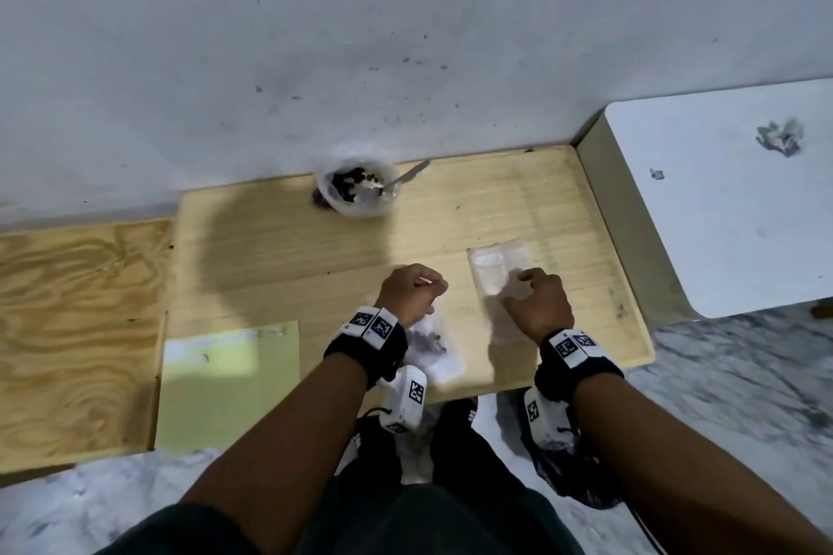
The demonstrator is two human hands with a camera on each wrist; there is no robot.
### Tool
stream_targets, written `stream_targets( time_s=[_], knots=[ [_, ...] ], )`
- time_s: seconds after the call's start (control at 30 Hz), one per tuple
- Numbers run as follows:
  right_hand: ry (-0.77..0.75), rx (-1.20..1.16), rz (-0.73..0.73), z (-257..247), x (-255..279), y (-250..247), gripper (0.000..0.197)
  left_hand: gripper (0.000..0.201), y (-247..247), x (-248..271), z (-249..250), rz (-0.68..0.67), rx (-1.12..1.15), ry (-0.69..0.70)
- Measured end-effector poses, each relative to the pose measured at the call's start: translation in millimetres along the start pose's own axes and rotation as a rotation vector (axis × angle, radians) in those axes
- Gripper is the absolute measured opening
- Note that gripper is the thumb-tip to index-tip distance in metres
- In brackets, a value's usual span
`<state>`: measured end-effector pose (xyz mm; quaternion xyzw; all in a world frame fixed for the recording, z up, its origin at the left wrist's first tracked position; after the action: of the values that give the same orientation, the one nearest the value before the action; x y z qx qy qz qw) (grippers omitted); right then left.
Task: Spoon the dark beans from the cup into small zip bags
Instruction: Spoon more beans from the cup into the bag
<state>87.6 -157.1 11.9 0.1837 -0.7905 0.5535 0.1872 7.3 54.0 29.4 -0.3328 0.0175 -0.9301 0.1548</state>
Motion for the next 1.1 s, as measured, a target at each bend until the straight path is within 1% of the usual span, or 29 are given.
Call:
stream_targets(
  time_s=[0.07,0.13,0.2,0.23,0.3,0.4,0.5,0.53,0.6,0.7,0.77,0.83,0.87,0.9,0.97,1.0,1.07,1.1],
  knots=[
    [0.035,0.041,-0.037,7.0,-9.9,-6.3,0.073,0.008,24.6,-12.8,3.1,-0.035,0.036,-0.06],
    [0.055,0.088,-0.093,12.2,-17.2,-8.7,0.093,0.01,46.3,-24.5,3.8,-0.031,0.024,-0.092],
    [0.046,0.123,-0.138,16.0,-23.0,-8.8,0.1,0.012,62.7,-33.2,3.1,-0.013,-0.007,-0.134],
    [0.032,0.125,-0.15,17.0,-24.9,-8.8,0.099,0.013,68.3,-36.6,2.4,-0.004,-0.016,-0.156],
    [0.007,0.089,-0.145,18.9,-29.2,-10.5,0.086,0.012,77.1,-40.3,2.8,-0.001,-0.01,-0.213],
    [-0.028,-0.009,-0.123,25.3,-34.1,-12.9,0.054,0.013,84.7,-43.6,0.2,-0.018,0.041,-0.282],
    [-0.072,-0.104,-0.114,32.4,-37.4,-14.8,0.017,0.015,89.9,-44.6,-4.0,-0.039,0.129,-0.316],
    [-0.081,-0.115,-0.114,34.0,-38.8,-15.2,0.013,0.014,91.0,-44.1,-4.6,-0.039,0.144,-0.321],
    [-0.097,-0.129,-0.12,37.2,-42.0,-16.5,0.019,0.011,94.3,-43.8,-4.8,-0.045,0.161,-0.317],
    [-0.093,-0.149,-0.106,43.5,-43.6,-21.1,0.01,0.008,99.4,-43.5,-4.1,-0.067,0.163,-0.318],
    [-0.072,-0.169,-0.055,48.1,-41.9,-24.9,0.017,0.009,101.1,-42.9,-1.9,-0.057,0.162,-0.324],
    [-0.093,-0.174,0.012,49.4,-41.3,-28.8,0.011,0.011,99.6,-39.6,1.9,-0.036,0.09,-0.293],
    [-0.127,-0.196,0.023,48.8,-42.1,-31.0,0.011,0.013,97.9,-36.5,4.6,-0.024,0.047,-0.265],
    [-0.167,-0.266,0.008,47.7,-42.8,-34.3,0.015,0.015,95.9,-34.1,6.8,-0.005,0.024,-0.223],
    [-0.195,-0.469,-0.116,39.0,-41.0,-45.3,0.02,0.016,90.6,-27.6,13.1,0.041,0.065,-0.105],
    [-0.201,-0.536,-0.194,32.7,-39.5,-53.0,0.019,0.014,86.8,-24.3,18.3,0.068,0.115,-0.045],
    [-0.221,-0.577,-0.324,22.7,-36.5,-67.5,0.014,0.009,78.9,-17.0,29.5,0.121,0.225,0.039],
    [-0.248,-0.574,-0.376,16.8,-36.1,-74.0,0.017,0.01,73.5,-13.3,36.3,0.143,0.281,0.069]
  ],
)
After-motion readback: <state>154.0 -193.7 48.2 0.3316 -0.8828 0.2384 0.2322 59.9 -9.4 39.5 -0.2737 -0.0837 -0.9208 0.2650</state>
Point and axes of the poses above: each hand's wrist, its own x-axis away from the middle knuckle, its own y-axis out of the palm, z = x × y, the point moved 1 cm from there along -x, towards the middle knuckle, and after that the axes turned 9 degrees about x, right-handed, at the moved point
